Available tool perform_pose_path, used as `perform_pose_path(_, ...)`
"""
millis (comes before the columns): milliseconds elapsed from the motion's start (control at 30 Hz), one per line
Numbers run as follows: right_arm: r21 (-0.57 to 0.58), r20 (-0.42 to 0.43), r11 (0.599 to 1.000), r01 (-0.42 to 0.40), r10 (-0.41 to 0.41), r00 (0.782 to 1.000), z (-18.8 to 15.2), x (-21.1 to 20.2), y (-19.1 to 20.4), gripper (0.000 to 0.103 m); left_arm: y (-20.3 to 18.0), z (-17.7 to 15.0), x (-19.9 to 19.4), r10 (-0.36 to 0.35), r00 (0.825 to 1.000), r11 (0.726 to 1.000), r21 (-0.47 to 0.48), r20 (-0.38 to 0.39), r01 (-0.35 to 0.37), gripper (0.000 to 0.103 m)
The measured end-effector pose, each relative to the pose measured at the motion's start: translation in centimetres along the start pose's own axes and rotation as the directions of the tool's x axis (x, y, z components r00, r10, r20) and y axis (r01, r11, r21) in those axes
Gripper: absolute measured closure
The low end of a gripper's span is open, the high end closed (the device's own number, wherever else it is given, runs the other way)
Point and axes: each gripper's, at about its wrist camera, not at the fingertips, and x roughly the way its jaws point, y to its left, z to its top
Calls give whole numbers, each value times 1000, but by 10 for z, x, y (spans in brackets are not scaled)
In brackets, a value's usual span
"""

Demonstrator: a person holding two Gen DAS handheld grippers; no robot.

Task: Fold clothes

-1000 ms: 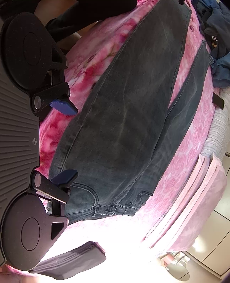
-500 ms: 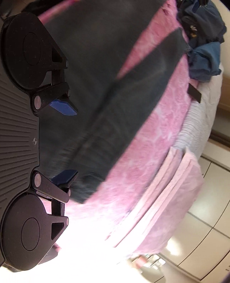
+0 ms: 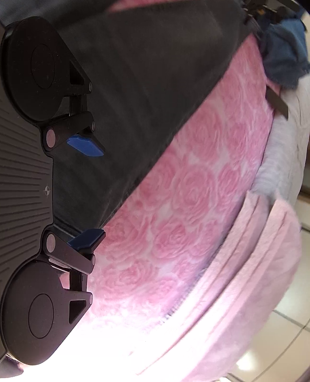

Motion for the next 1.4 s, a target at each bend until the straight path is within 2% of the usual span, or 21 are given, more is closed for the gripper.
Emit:
perform_pose_path(100, 39, 2, 999, -16, 16, 1000, -5, 16, -10, 32, 12, 4, 14, -81, 996, 996, 37, -41, 82, 38)
perform_pose_path(200, 52, 7, 999, -18, 17, 1000, -11, 25, -12, 32, 23, 9, 29, -159, 984, 984, 71, -85, 166, 35)
perform_pose_path(333, 60, 15, 998, -6, 5, 1000, -15, 30, -14, 32, 36, 27, 48, -271, 941, 954, 74, -202, 290, 38)
perform_pose_path(433, 76, 23, 997, 10, -12, 1000, -16, 34, -17, 32, 36, 39, 57, -333, 900, 926, 82, -280, 368, 59)
perform_pose_path(467, 81, 26, 997, 16, -18, 1000, -16, 35, -18, 32, 34, 42, 57, -341, 892, 920, 87, -298, 381, 66)
perform_pose_path(533, 90, 28, 996, 27, -30, 999, -16, 37, -19, 32, 26, 43, 53, -331, 888, 916, 119, -319, 384, 76)
perform_pose_path(567, 93, 30, 995, 30, -33, 999, -16, 38, -19, 32, 20, 42, 48, -321, 892, 914, 142, -319, 380, 90)
perform_pose_path(600, 94, 30, 995, 30, -33, 999, -17, 38, -20, 32, 14, 39, 43, -305, 899, 914, 170, -313, 369, 96)
perform_pose_path(633, 94, 30, 995, 29, -32, 999, -17, 38, -20, 32, 8, 37, 37, -289, 907, 912, 198, -307, 358, 97)
perform_pose_path(733, 60, 18, 998, 25, -26, 1000, -18, 32, -22, 32, -10, 25, 14, -215, 945, 923, 264, -246, 279, 99)
perform_pose_path(833, 3, -11, 1000, 25, -25, 1000, -20, 23, -27, 32, -17, 13, -10, -140, 979, 947, 268, -146, 175, 99)
perform_pose_path(900, -45, -47, 999, 11, -13, 999, -22, 17, -35, 32, -20, 5, -25, -78, 994, 963, 254, -72, 94, 99)
perform_pose_path(1033, -126, -95, 992, 2, -14, 995, -23, 17, -56, 32, -26, 0, -44, -6, 1000, 979, 204, 9, 4, 99)
perform_pose_path(1300, -162, -179, 973, -167, 137, 974, -9, 62, -89, 31, -39, -3, -51, 75, 997, 972, 220, 36, -81, 98)
perform_pose_path(1367, -124, -204, 970, -208, 180, 962, -7, 74, -99, 17, -41, -5, -53, 84, 996, 972, 218, 41, -91, 98)
perform_pose_path(1400, -95, -218, 969, -227, 202, 955, -7, 80, -105, 15, -42, -5, -53, 87, 995, 971, 219, 41, -94, 98)
